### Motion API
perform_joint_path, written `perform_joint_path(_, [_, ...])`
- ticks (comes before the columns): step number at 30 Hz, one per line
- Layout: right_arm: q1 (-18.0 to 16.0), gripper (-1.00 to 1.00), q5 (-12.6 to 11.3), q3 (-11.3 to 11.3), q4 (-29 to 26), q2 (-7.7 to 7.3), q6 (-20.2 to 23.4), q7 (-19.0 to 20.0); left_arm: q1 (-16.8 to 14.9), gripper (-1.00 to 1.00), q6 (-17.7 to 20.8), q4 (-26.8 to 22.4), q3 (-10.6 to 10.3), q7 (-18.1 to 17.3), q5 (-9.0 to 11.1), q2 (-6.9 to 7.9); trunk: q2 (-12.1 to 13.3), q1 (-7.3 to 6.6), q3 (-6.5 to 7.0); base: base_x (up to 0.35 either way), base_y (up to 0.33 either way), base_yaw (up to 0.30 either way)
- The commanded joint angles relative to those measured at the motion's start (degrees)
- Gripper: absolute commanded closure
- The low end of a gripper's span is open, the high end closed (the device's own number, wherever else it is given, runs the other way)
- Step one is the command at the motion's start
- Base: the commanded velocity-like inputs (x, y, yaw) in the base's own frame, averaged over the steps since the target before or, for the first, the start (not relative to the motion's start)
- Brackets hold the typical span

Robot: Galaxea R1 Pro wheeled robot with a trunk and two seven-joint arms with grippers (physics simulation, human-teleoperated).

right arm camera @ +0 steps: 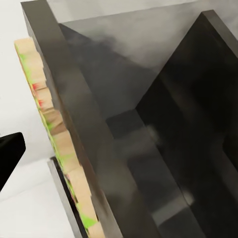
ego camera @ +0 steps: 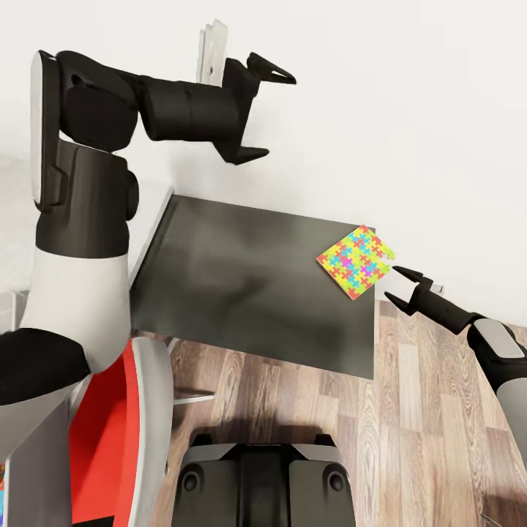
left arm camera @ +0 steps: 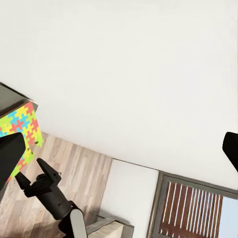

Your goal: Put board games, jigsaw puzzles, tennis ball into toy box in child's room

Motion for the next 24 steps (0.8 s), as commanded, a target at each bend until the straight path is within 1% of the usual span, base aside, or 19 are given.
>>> perform_joint_path(1, [0.0, -1.0, 0.2, -0.2, 0.0, 0.01, 0.3, 0.2, -0.5, -1.0, 0.5, 0.1, 0.3, 0.4, 0.2, 0.43, -0.1, 0.03, -0.07, 0.0, 0.0, 0.0])
perform_joint_path(3, [0.0, -1.0, 0.2, -0.2, -0.1, 0.01, 0.3, 0.2, -1.6, -1.0, 0.5, 0.3, 0.8, 0.5, 0.2, 1.57, -0.1, 0.03, -0.07, 0.0, 0.0, 0.0])
perform_joint_path(4, [0.0, -1.0, 0.2, -0.2, -0.1, 0.01, 0.3, 0.2, -1.6, -1.0, 0.5, 0.3, 0.8, 0.5, 0.2, 1.57, -0.1, 0.03, -0.07, 0.0, 0.0, 0.0])
perform_joint_path(6, [0.0, -1.0, 0.2, -0.2, -0.1, 0.01, 0.4, 0.2, -2.9, -1.0, 0.6, 0.4, 1.3, 0.6, 0.5, 3.03, -0.1, 0.03, -0.07, 0.0, 0.0, 0.0])
perform_joint_path(7, [0.0, -1.0, 0.2, -0.2, -0.1, 0.01, 0.4, 0.2, -2.9, -1.0, 0.6, 0.4, 1.3, 0.6, 0.5, 3.03, -0.1, 0.03, -0.07, 0.0, 0.0, 0.0])
perform_joint_path(8, [0.0, -1.0, 0.2, -0.2, -0.2, 0.01, 0.4, 0.2, -3.5, -1.0, 0.6, 0.4, 1.4, 0.6, 1.0, 3.88, -0.1, 0.03, -0.07, 0.0, 0.0, 0.0])
perform_joint_path(9, [0.0, -1.0, 0.2, -0.2, -0.2, 0.01, 0.4, 0.2, -3.5, -1.0, 0.6, 0.4, 1.4, 0.6, 1.0, 3.88, -0.1, 0.03, -0.07, 0.0, 0.0, 0.0])
perform_joint_path(11, [0.0, -1.0, 0.2, -0.2, -0.2, 0.01, 0.4, 0.2, -4.7, -1.0, 0.7, 0.4, 1.7, 0.7, 2.4, 5.75, -0.1, 0.03, -0.07, 0.0, 0.0, 0.0])
perform_joint_path(12, [0.0, -1.0, 0.2, -0.2, -0.2, 0.01, 0.4, 0.2, -4.7, -1.0, 0.7, 0.4, 1.7, 0.7, 2.4, 5.75, -0.1, 0.03, -0.07, 0.0, 0.0, 0.0])
perform_joint_path(14, [0.0, -1.0, 0.2, -0.2, -0.2, 0.01, 0.4, 0.2, -5.5, -1.0, 0.7, 0.4, 1.8, 0.7, 4.1, 7.71, -0.1, 0.03, -0.07, 0.0, 0.0, 0.0])
perform_joint_path(15, [0.0, -1.0, 0.2, -0.2, -0.2, 0.01, 0.4, 0.2, -5.5, -1.0, 0.7, 0.4, 1.8, 0.7, 4.1, 7.71, -0.1, 0.03, -0.07, 0.0, 0.0, 0.0])
perform_joint_path(16, [0.0, -1.0, 0.2, -0.2, -0.2, 0.01, 0.4, 0.2, -5.8, -1.0, 0.7, 0.4, 1.8, 0.8, 4.9, 8.61, -0.1, 0.03, -0.07, 0.0, 0.0, 0.0])
perform_joint_path(17, [0.0, -1.0, 0.2, -0.2, -0.2, 0.01, 0.4, 0.2, -5.8, -1.0, 0.7, 0.4, 1.8, 0.8, 4.9, 8.61, -0.1, 0.03, -0.07, 0.0, 0.0, 0.0])
perform_joint_path(19, [0.0, -1.0, 0.2, -0.2, -0.2, 0.0, 0.3, 0.2, -6.2, -1.0, 0.7, 0.4, 1.8, 0.8, 5.9, 9.95, -0.1, 0.03, -0.07, 0.0, 0.0, 0.0])
perform_joint_path(20, [0.0, -1.0, 0.2, -0.2, -0.2, 0.0, 0.3, 0.2, -6.2, -1.0, 0.7, 0.4, 1.8, 0.8, 5.9, 9.95, -0.1, 0.03, -0.07, 0.0, 0.0, 0.0])
perform_joint_path(22, [0.0, -1.0, 0.2, -0.2, -0.2, -0.03, 0.3, 0.2, -6.5, -1.0, 0.7, 0.4, 1.8, 0.8, 6.6, 10.67, -0.1, 0.03, -0.07, 0.0, 0.0, 0.0])
perform_joint_path(24, [0.0, -1.0, 0.2, -0.2, -0.2, -0.02, 0.3, 0.2, -6.7, -1.0, 0.7, 0.4, 1.8, 0.8, 6.9, 10.89, -0.1, 0.03, -0.07, 0.0, 0.0, 0.0])
